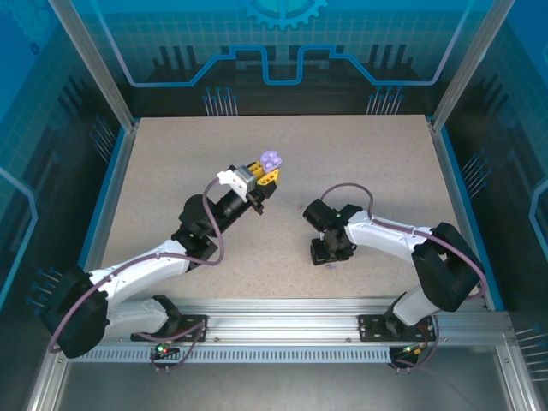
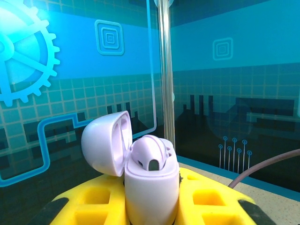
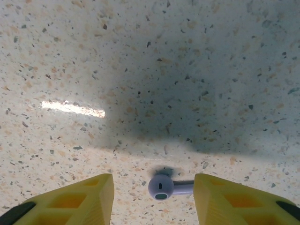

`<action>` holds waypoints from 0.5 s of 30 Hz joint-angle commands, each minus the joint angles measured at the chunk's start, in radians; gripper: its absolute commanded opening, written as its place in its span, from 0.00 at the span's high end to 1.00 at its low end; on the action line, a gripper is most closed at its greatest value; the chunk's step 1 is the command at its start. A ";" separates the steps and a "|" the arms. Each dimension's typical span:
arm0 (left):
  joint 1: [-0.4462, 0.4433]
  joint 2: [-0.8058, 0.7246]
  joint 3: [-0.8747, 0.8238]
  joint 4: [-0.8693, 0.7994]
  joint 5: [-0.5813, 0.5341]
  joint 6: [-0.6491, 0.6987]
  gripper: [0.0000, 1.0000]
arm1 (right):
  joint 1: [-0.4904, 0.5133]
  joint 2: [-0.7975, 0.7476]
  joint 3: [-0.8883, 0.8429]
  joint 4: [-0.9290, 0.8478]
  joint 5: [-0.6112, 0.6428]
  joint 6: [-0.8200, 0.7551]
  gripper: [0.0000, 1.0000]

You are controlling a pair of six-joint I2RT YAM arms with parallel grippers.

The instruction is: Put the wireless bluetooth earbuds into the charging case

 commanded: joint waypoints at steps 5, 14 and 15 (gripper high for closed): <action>0.007 -0.015 0.004 0.010 0.001 -0.009 1.00 | 0.009 -0.004 -0.046 -0.028 -0.015 -0.022 0.55; 0.007 -0.006 0.009 0.012 0.003 -0.011 1.00 | 0.010 0.035 -0.042 -0.010 -0.025 -0.036 0.58; 0.007 -0.007 0.010 0.013 0.002 -0.011 1.00 | 0.011 0.040 -0.041 -0.010 -0.026 -0.038 0.60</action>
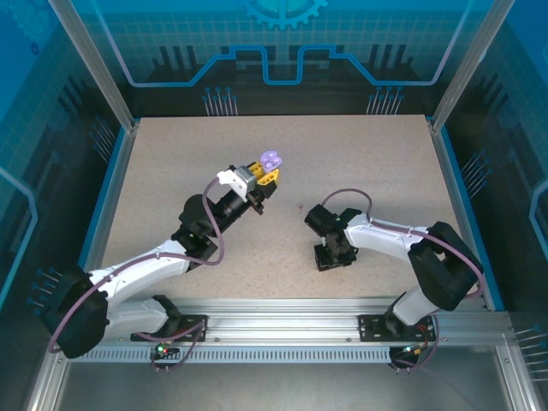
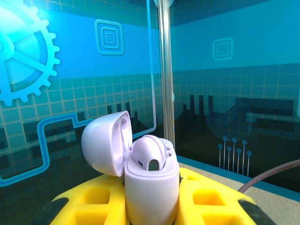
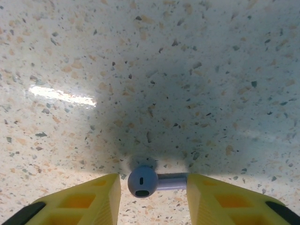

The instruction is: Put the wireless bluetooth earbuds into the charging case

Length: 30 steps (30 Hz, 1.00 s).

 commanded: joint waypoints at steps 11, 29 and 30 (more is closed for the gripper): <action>0.007 -0.008 0.014 0.012 0.001 -0.002 1.00 | 0.011 0.063 0.025 -0.002 -0.015 -0.026 0.63; 0.007 -0.007 0.019 0.008 0.006 -0.005 1.00 | 0.007 0.068 0.092 0.017 -0.055 0.074 0.53; 0.008 -0.008 0.020 0.009 0.007 -0.005 1.00 | 0.008 0.064 0.095 0.020 -0.053 0.082 0.53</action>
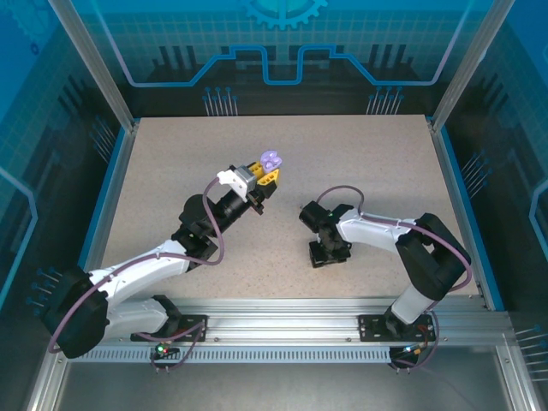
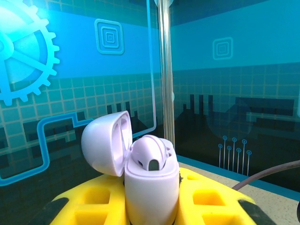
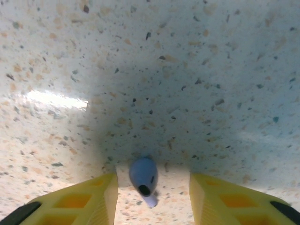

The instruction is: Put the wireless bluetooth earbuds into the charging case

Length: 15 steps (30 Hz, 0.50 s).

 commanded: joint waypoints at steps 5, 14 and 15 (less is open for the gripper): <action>0.007 -0.008 0.015 0.015 0.006 -0.007 1.00 | 0.006 -0.026 0.046 0.000 -0.021 0.070 0.53; 0.007 -0.010 0.012 0.015 0.003 -0.004 1.00 | 0.006 0.030 0.073 -0.011 -0.005 0.064 0.56; 0.007 -0.010 0.012 0.015 0.003 -0.004 1.00 | 0.007 0.030 0.073 -0.013 -0.001 0.065 0.57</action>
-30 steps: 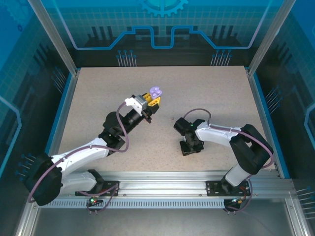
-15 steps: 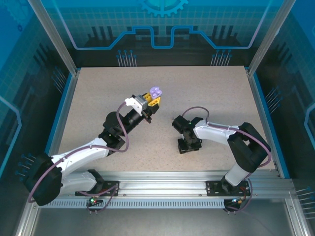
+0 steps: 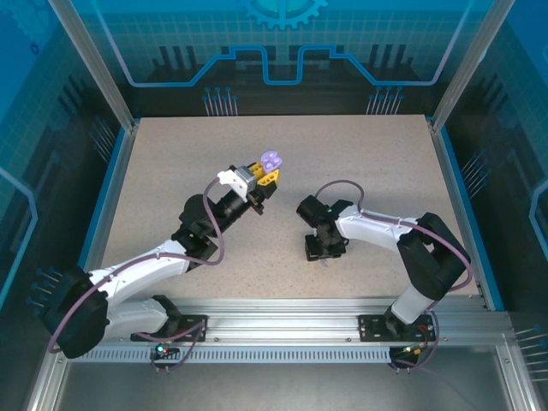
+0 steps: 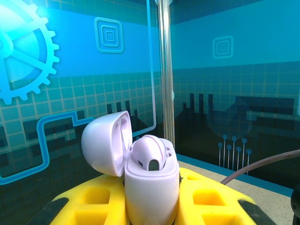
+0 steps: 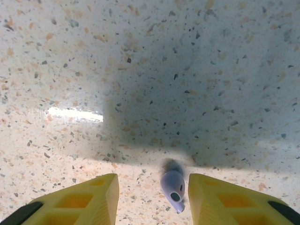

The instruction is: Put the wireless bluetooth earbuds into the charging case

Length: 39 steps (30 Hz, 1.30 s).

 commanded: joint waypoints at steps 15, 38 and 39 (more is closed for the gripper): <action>0.007 -0.007 0.017 0.017 0.003 -0.004 1.00 | 0.006 0.015 -0.027 -0.023 0.025 0.019 0.63; 0.007 -0.006 0.023 0.012 0.004 -0.001 1.00 | 0.007 0.035 -0.045 -0.008 0.036 0.005 0.77; 0.007 -0.006 0.023 0.012 0.003 -0.002 1.00 | 0.007 0.041 -0.042 -0.007 0.036 0.002 0.78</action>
